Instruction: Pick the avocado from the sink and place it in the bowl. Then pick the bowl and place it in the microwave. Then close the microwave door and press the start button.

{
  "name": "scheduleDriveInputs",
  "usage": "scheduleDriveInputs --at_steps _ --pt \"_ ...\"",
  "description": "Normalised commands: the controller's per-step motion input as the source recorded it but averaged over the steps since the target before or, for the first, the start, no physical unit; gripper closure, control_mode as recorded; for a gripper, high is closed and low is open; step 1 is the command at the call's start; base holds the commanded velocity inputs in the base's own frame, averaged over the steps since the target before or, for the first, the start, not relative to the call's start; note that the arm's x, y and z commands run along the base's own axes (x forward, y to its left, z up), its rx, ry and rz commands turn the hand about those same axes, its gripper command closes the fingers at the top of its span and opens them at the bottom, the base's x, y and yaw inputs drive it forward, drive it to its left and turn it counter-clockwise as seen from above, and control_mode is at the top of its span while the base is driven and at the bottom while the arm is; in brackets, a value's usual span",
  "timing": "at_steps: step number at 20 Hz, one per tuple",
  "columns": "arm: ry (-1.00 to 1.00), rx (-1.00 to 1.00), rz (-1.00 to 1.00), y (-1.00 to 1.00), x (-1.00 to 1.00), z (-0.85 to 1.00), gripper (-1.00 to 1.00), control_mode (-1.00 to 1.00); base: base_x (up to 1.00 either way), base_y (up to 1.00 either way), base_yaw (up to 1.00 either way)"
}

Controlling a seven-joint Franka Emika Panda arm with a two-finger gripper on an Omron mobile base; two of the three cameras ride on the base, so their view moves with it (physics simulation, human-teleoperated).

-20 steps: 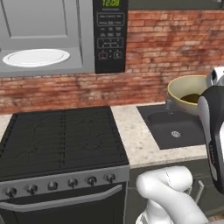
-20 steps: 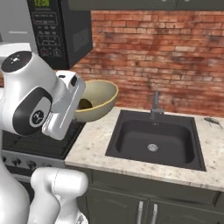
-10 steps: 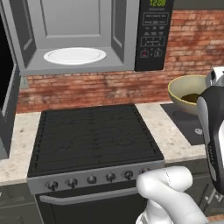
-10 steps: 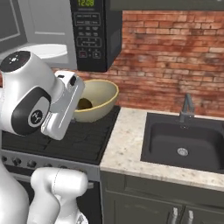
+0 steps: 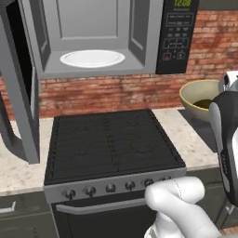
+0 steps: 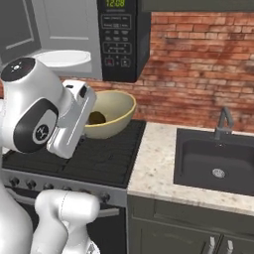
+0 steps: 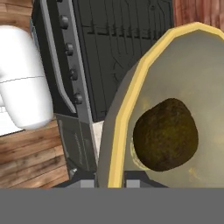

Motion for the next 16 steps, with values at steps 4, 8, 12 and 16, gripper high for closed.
scheduleDriveInputs --at_steps 4,8,12,16 --pt "0.0 0.0 0.0 0.0 0.0 0.0 1.0 1.0 -0.26 0.43 0.0" --pt "0.0 0.0 0.0 0.0 0.0 0.0 1.0 1.0 -0.16 0.36 0.0" --pt "0.0 0.0 0.0 0.0 0.0 0.0 1.0 1.0 0.0 0.32 0.0" --pt "0.0 0.0 0.0 0.0 0.0 0.0 1.0 1.0 0.0 0.43 0.01"
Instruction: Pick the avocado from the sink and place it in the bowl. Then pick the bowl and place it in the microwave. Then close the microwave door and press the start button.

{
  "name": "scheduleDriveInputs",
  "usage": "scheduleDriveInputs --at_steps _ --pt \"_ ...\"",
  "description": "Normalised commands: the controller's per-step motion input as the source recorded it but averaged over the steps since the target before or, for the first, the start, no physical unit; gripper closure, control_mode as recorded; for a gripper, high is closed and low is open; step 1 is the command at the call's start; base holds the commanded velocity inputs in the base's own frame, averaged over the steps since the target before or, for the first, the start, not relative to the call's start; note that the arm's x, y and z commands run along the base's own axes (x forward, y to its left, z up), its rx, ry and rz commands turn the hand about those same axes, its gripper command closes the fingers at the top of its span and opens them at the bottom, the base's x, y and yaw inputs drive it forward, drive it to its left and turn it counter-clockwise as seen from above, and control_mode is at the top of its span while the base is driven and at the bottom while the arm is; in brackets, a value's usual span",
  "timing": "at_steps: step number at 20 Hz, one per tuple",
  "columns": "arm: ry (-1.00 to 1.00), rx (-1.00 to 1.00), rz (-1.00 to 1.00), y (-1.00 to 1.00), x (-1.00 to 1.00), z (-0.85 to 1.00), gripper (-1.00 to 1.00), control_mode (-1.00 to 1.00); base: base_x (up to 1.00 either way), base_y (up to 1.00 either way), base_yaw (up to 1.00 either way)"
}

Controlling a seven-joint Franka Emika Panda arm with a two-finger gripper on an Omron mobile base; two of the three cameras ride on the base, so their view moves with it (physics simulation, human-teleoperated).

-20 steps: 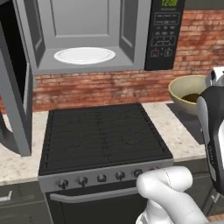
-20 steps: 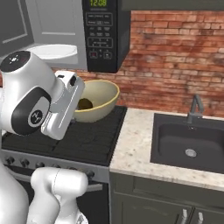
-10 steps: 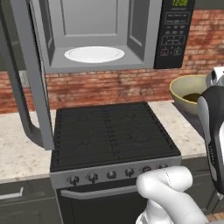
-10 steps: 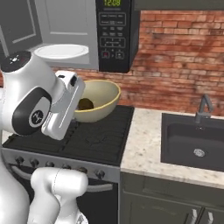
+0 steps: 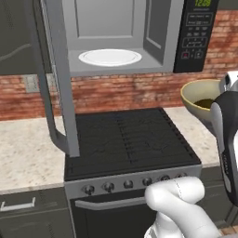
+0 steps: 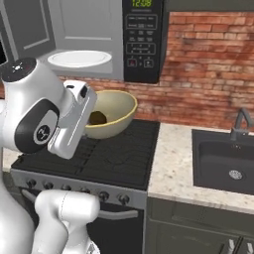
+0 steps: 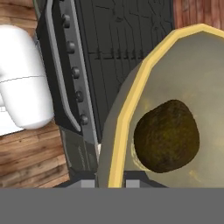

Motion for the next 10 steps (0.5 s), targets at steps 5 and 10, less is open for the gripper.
scheduleDriveInputs --at_steps 5,10 --pt "0.0 0.0 0.0 0.0 0.0 0.0 1.0 1.0 0.0 0.43 0.03" --pt "0.0 0.0 0.0 0.0 0.0 0.0 1.0 1.0 0.0 0.22 0.03"
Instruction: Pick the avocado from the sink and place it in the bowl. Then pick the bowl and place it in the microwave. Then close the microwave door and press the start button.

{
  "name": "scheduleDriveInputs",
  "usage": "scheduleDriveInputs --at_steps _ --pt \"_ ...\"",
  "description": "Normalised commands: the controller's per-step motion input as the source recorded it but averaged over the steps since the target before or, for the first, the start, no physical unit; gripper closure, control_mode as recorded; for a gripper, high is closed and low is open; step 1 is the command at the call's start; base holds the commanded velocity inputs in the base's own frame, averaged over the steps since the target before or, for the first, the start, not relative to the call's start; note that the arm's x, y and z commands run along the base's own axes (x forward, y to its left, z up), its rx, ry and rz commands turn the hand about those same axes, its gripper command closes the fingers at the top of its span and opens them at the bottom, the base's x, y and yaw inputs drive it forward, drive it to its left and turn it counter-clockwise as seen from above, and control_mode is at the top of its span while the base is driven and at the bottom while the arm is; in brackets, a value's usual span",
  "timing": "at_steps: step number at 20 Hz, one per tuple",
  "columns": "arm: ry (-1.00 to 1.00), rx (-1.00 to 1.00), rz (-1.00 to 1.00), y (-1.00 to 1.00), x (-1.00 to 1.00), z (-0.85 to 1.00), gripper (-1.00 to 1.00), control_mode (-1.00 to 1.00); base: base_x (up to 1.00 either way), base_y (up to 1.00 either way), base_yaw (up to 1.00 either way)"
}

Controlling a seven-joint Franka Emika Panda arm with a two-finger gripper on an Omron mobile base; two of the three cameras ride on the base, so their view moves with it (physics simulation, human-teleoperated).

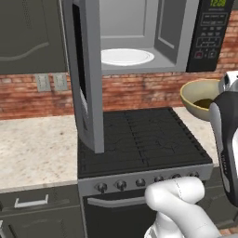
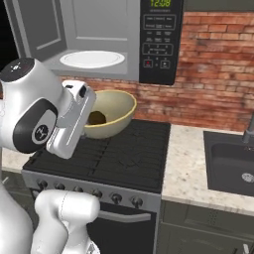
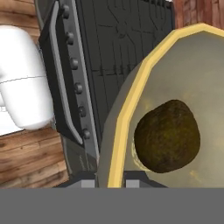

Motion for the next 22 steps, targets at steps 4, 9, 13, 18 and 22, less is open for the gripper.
scheduleDriveInputs --at_steps 4,9,13,18,22 --pt "-0.05 0.0 0.06 0.08 0.0 0.26 1.0 -1.0 0.0 0.0 0.01" --pt "-0.14 -0.01 0.21 0.76 0.57 0.61 1.0 -1.0 0.0 0.0 0.0" --pt "-0.09 0.0 0.25 0.64 0.85 0.66 1.0 -1.0 0.0 0.0 0.0" --pt "-0.08 0.01 0.14 0.28 1.0 0.17 1.0 -1.0 0.0 0.0 0.0" --pt "-0.05 0.01 0.07 0.19 1.0 0.0 1.0 -1.0 0.0 0.0 0.0"
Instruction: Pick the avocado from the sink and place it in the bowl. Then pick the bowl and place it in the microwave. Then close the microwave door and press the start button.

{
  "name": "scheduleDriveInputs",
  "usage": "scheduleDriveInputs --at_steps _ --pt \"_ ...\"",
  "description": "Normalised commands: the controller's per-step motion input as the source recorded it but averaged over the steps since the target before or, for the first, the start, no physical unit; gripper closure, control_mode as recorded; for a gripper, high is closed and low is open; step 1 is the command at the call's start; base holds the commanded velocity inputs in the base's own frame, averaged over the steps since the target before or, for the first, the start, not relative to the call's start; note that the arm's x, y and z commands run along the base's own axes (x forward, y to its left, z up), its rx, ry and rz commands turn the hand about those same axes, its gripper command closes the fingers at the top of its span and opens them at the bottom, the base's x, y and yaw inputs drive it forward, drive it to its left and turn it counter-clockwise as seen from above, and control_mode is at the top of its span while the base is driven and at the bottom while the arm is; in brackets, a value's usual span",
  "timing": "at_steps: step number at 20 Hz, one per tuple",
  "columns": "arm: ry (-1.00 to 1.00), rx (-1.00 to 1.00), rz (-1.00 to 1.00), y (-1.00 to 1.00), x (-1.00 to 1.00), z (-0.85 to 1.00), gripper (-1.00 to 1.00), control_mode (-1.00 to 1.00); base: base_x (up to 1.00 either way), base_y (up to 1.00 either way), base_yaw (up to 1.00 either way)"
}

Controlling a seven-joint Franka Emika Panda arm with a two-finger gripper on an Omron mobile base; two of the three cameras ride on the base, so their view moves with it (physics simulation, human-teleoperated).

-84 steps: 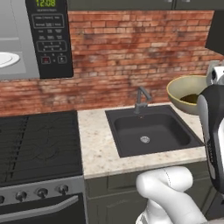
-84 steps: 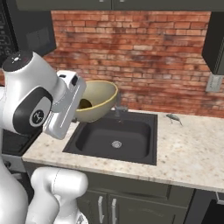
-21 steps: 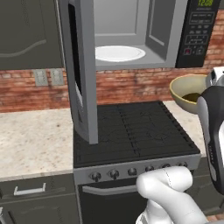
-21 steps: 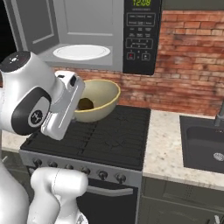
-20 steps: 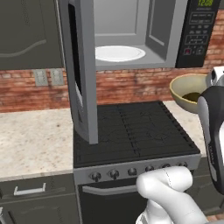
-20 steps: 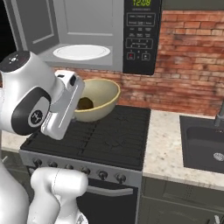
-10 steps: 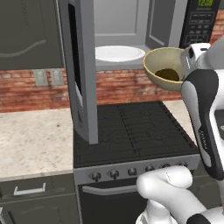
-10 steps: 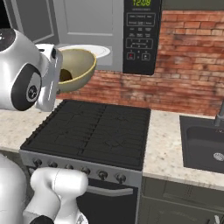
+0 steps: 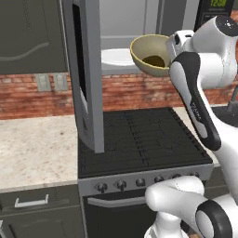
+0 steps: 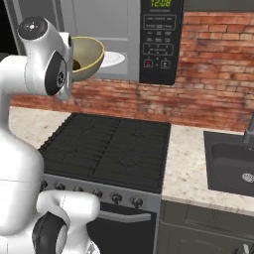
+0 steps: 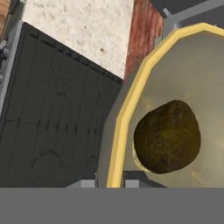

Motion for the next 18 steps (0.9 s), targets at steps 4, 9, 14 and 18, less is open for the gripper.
scheduleDriveInputs --at_steps 4,9,14,18 --pt "-0.03 0.0 0.01 0.28 0.91 0.15 1.0 -1.0 0.0 0.0 0.0" --pt "0.0 0.0 0.0 0.16 0.53 0.23 1.0 -1.0 0.0 0.0 0.0" --pt "0.0 0.0 0.0 0.34 0.82 0.02 1.0 -1.0 0.0 0.0 0.0" --pt "0.0 -0.01 0.0 0.14 0.82 0.0 1.0 -1.0 0.0 0.0 0.0"
